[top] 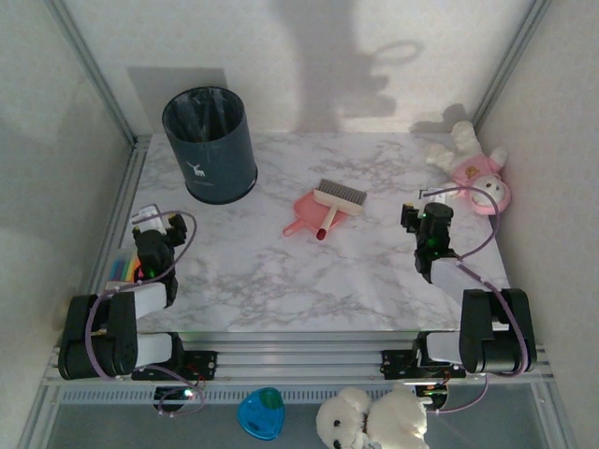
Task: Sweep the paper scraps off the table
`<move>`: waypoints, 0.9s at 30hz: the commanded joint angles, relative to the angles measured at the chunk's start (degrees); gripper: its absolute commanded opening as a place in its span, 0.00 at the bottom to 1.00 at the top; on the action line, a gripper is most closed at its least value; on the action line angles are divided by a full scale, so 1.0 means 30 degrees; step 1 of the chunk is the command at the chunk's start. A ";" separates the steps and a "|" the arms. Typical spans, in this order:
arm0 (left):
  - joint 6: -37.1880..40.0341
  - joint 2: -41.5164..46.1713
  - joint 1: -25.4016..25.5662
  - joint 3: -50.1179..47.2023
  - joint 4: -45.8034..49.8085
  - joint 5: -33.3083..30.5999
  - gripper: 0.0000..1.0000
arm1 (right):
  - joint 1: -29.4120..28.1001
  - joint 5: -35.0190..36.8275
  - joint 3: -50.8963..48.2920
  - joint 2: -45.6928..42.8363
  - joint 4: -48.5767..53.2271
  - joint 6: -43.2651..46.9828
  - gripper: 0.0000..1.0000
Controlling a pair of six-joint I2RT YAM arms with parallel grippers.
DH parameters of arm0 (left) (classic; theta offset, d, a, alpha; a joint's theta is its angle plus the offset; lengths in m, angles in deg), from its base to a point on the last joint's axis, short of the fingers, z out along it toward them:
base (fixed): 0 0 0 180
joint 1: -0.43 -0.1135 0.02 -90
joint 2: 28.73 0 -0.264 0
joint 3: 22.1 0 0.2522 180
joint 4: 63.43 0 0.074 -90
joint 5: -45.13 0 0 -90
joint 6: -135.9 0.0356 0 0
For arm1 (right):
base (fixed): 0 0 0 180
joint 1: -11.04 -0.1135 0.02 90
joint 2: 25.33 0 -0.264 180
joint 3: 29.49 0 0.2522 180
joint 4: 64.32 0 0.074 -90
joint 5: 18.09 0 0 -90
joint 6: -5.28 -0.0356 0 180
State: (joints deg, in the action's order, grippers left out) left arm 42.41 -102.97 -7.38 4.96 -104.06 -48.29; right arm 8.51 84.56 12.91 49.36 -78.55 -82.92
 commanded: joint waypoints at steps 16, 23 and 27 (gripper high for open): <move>-0.1278 -0.2981 -0.0889 -0.0870 -0.6690 0.5271 0.88 | 0.1222 -0.4493 -0.1608 0.0511 -0.2498 -0.1861 0.72; -0.0064 -0.4010 0.0253 -0.1053 -0.7747 0.4397 0.99 | 0.1222 -0.5207 -0.2754 0.2535 -0.6217 -0.2080 0.72; 0.0609 -0.4614 0.1071 -0.0681 -0.7592 0.3621 0.99 | 0.1042 -0.5009 -0.3111 0.3651 -0.7816 -0.1968 0.74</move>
State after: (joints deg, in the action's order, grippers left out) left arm 41.84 -116.15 -5.46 2.71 -124.03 -35.06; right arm 11.90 70.11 4.28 58.68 -94.55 -88.47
